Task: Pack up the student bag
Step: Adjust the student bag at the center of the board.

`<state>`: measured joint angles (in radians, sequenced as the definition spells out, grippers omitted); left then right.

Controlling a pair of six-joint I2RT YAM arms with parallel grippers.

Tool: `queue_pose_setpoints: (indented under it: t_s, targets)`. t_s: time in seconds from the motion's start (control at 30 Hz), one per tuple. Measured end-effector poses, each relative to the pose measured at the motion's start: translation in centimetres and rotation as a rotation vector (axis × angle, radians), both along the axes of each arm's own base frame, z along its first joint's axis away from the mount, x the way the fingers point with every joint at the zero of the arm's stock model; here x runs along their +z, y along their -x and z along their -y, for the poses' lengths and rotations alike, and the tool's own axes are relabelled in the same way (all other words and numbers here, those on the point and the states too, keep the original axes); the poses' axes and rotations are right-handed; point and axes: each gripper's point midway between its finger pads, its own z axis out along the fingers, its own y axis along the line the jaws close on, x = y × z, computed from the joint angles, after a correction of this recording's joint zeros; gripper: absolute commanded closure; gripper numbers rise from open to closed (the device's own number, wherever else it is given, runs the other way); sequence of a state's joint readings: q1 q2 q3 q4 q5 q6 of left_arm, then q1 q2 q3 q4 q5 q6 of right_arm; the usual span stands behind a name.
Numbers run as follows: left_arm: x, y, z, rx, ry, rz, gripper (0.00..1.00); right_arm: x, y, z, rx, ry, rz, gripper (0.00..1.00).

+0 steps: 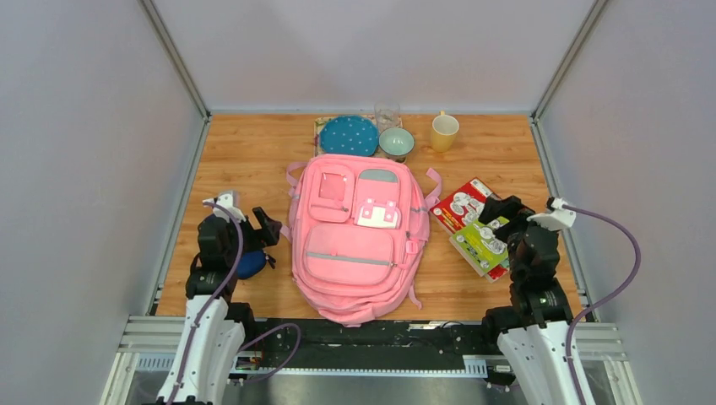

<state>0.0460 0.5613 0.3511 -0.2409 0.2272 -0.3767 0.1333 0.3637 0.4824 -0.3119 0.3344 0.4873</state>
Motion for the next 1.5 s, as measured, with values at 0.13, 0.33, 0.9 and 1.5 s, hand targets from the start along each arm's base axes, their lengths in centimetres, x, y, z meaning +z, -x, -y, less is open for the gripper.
queue_pose_setpoints:
  t_s: [0.13, 0.33, 0.9, 1.5]
  targets:
    - [0.6, 0.5, -0.2, 0.029, 0.016, 0.017, 0.04, -2.7, 0.1, -1.4, 0.074, -0.013, -0.124, 0.01]
    - [0.1, 2.4, 0.3, 0.070, 0.104, -0.107, 0.01, -3.5, 0.8, -3.0, 0.157, -0.034, -0.260, 0.01]
    - [-0.4, 5.1, 4.7, -0.087, 0.318, -0.136, 0.03, -3.7, 1.5, -6.0, 0.310, -0.105, -0.335, 0.05]
    - [-5.8, 7.1, 6.7, -0.127, 0.367, -0.244, 0.15, -9.2, -0.3, -12.1, 0.582, -0.298, -0.525, 0.06]
